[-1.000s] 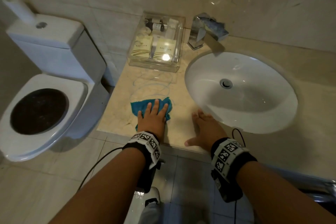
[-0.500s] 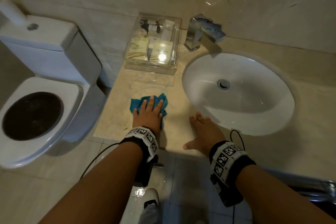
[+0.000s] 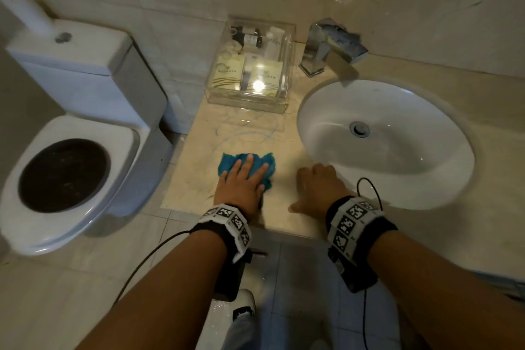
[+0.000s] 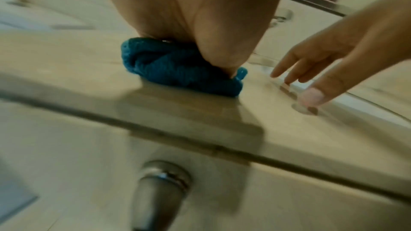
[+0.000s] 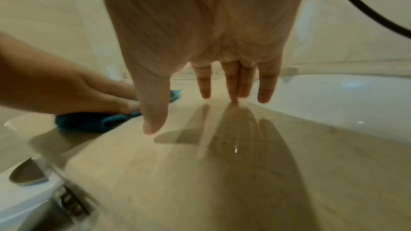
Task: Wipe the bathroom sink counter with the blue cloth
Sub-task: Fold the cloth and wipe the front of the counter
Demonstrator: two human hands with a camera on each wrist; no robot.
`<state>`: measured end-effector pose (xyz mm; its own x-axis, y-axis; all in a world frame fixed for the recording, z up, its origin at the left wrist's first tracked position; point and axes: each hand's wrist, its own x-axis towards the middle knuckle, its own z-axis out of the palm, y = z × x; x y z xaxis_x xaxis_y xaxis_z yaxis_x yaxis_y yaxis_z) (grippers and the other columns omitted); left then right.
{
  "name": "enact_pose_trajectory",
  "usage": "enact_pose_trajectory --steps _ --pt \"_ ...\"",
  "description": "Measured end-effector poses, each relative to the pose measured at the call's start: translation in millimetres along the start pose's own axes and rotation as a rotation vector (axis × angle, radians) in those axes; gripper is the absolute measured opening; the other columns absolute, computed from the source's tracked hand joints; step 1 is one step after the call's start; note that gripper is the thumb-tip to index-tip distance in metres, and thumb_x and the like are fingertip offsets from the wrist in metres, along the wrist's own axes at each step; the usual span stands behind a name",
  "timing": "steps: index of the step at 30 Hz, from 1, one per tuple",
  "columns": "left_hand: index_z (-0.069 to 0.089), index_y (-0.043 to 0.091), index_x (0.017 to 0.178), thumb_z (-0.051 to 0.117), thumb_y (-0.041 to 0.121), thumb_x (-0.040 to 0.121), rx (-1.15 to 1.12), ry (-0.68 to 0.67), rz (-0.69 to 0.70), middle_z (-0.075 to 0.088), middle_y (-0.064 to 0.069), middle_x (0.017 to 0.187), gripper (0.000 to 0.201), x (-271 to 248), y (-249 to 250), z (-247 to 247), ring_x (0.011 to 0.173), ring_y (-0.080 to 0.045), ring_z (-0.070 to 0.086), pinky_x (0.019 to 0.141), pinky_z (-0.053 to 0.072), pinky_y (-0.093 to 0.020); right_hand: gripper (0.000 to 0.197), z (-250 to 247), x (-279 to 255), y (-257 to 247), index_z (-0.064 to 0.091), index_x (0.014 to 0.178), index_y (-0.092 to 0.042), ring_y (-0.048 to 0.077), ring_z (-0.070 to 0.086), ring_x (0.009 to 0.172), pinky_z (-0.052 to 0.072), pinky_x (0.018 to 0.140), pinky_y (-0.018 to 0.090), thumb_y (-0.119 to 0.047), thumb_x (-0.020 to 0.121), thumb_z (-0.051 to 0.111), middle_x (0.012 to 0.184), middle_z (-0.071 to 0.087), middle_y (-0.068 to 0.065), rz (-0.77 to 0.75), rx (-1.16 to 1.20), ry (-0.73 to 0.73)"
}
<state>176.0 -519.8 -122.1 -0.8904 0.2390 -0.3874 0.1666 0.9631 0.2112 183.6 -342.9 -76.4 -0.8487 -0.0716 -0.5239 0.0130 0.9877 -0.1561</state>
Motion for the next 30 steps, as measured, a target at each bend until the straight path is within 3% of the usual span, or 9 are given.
enact_pose_trajectory --steps 3,7,10,13,16,19,21,25,30 --pt "0.000 0.036 0.150 0.025 0.037 0.102 -0.057 0.011 -0.180 -0.009 0.002 0.160 0.054 -7 -40 -9 0.147 -0.023 0.000 0.117 0.012 -0.043 0.100 3 12 -14 0.007 0.148 -0.025 0.027 0.002 0.145 0.015 0.118 0.042 -0.054 0.073 0.067 0.157 -0.005 0.005 -0.097 0.083 -0.053" --pt "0.001 0.036 0.151 0.025 0.035 0.103 -0.044 0.035 -0.215 -0.007 0.000 0.160 0.053 -10 -52 -11 0.147 -0.025 0.001 0.116 0.012 -0.046 0.107 19 18 -17 -0.009 0.147 -0.024 0.028 -0.008 0.145 0.012 0.118 0.046 -0.063 0.075 0.059 0.155 -0.020 0.006 -0.085 -0.042 -0.103" --pt "0.000 0.038 0.150 0.024 0.034 0.103 -0.018 0.033 -0.186 -0.010 0.001 0.159 0.053 -8 -41 -8 0.147 -0.025 -0.003 0.116 0.008 -0.049 0.109 19 22 -18 -0.011 0.147 -0.025 0.028 -0.009 0.145 0.012 0.118 0.046 -0.064 0.074 0.059 0.155 -0.022 0.006 -0.070 -0.053 -0.109" --pt "0.001 0.040 0.149 0.026 0.034 0.102 0.016 0.017 -0.059 -0.011 0.003 0.159 0.054 -9 -14 -1 0.147 -0.024 -0.006 0.117 0.004 -0.050 0.111 20 22 -20 -0.011 0.147 -0.024 0.028 -0.009 0.145 0.012 0.118 0.046 -0.065 0.072 0.060 0.155 -0.020 0.007 -0.057 -0.052 -0.104" --pt "0.002 0.039 0.150 0.029 0.034 0.101 0.024 -0.006 0.020 -0.012 0.003 0.159 0.055 -10 16 9 0.147 -0.023 -0.007 0.116 0.001 -0.047 0.111 21 22 -19 -0.009 0.147 -0.025 0.026 -0.005 0.145 0.012 0.119 0.043 -0.065 0.071 0.062 0.156 -0.016 0.006 -0.066 -0.022 -0.065" --pt "0.003 0.035 0.150 0.029 0.035 0.101 0.023 0.011 0.058 -0.009 0.002 0.160 0.056 -8 11 11 0.147 -0.023 -0.002 0.117 0.005 -0.041 0.112 20 22 -18 -0.007 0.148 -0.024 0.025 -0.003 0.145 0.011 0.119 0.041 -0.065 0.070 0.063 0.157 -0.013 0.006 -0.072 -0.016 -0.051" --pt "0.005 0.031 0.151 0.030 0.035 0.102 0.033 0.050 0.025 -0.005 -0.003 0.160 0.056 -7 -11 7 0.147 -0.025 0.004 0.116 0.009 -0.036 0.113 18 22 -18 -0.007 0.148 -0.024 0.026 -0.004 0.145 0.010 0.119 0.042 -0.064 0.070 0.063 0.156 -0.014 0.006 -0.072 -0.013 -0.069" --pt "0.011 0.025 0.152 0.031 0.027 0.103 -0.069 0.137 -0.202 0.002 -0.005 0.160 0.053 -13 -61 -9 0.146 -0.023 0.012 0.116 0.015 -0.032 0.112 14 20 -18 -0.009 0.148 -0.024 0.027 -0.007 0.145 0.009 0.119 0.042 -0.062 0.071 0.064 0.156 -0.017 0.005 -0.077 0.005 -0.096" --pt "0.023 0.028 0.149 0.042 0.007 0.097 -0.149 0.059 -0.117 0.006 -0.004 0.160 0.060 -3 -44 -15 0.146 -0.024 0.014 0.116 0.019 -0.034 0.112 15 19 -18 -0.007 0.148 -0.025 0.026 -0.005 0.145 0.008 0.119 0.041 -0.062 0.071 0.064 0.156 -0.016 0.004 -0.081 0.001 -0.073"
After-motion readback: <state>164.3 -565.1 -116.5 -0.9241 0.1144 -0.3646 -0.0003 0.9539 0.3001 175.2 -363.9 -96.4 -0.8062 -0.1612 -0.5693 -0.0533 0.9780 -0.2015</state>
